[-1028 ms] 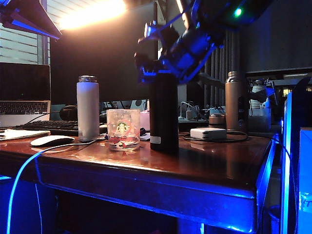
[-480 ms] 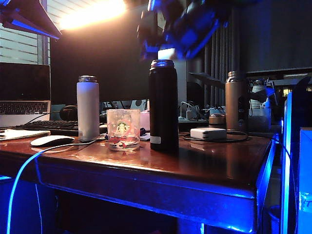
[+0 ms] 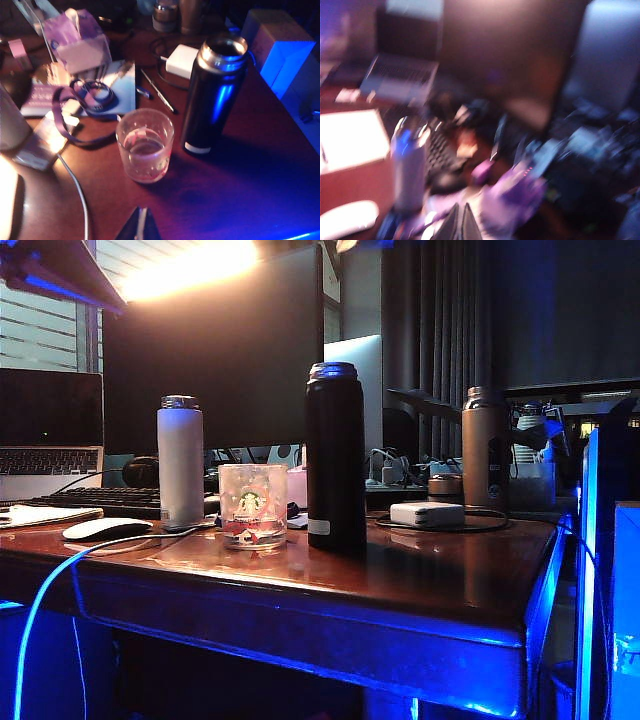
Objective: Pick up the black thermos, pour a little water from inside into the glass cup, then place the black thermos back on the table.
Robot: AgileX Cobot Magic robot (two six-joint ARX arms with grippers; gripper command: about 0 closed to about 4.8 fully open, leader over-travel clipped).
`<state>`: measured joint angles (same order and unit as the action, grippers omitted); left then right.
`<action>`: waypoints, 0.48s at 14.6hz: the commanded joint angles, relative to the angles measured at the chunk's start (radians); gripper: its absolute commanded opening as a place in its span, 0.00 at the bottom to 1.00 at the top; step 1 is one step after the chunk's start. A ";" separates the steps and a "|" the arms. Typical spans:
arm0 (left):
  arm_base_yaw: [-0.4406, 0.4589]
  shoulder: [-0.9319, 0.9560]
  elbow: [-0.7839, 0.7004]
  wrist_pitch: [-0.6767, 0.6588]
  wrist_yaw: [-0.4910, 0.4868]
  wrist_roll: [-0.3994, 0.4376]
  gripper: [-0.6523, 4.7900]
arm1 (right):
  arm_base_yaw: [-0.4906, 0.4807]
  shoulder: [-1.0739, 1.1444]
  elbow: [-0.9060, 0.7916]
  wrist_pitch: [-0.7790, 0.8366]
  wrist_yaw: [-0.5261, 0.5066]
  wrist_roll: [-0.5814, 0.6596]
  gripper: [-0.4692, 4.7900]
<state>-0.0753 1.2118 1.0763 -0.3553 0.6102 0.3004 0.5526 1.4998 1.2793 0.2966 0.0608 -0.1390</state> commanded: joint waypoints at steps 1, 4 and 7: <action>0.000 -0.053 0.006 0.016 0.007 -0.002 0.11 | 0.001 -0.111 0.005 -0.093 0.033 0.000 0.08; 0.000 -0.180 0.006 0.013 -0.029 -0.027 0.11 | 0.001 -0.256 0.005 -0.297 0.097 -0.001 0.08; 0.000 -0.396 0.005 -0.060 -0.114 -0.075 0.11 | 0.001 -0.400 0.000 -0.429 0.128 -0.001 0.08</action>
<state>-0.0753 0.8520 1.0771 -0.3943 0.5209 0.2451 0.5529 1.1225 1.2778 -0.1085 0.1684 -0.1394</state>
